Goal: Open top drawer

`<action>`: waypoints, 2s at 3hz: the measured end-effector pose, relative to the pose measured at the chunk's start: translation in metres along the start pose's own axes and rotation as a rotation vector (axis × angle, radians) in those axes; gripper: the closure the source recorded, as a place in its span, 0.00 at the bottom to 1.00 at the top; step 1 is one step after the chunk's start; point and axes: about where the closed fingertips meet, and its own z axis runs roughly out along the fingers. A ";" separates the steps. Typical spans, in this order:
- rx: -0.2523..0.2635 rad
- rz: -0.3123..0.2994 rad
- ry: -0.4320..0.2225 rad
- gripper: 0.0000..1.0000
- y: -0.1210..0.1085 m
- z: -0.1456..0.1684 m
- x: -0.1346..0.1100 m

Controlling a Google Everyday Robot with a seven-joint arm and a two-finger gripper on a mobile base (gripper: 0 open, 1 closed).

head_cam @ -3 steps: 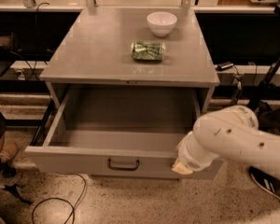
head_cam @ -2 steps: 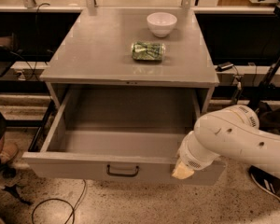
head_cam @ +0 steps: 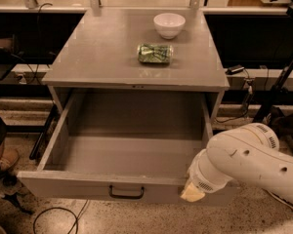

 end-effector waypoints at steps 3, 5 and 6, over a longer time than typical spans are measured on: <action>0.002 -0.005 0.002 0.28 0.001 -0.001 -0.001; 0.052 -0.033 -0.060 0.00 -0.010 -0.033 -0.001; 0.108 -0.028 -0.094 0.00 -0.030 -0.075 0.011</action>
Offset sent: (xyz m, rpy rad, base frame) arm -0.0002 0.0003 0.0003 -0.0010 -0.0005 0.0012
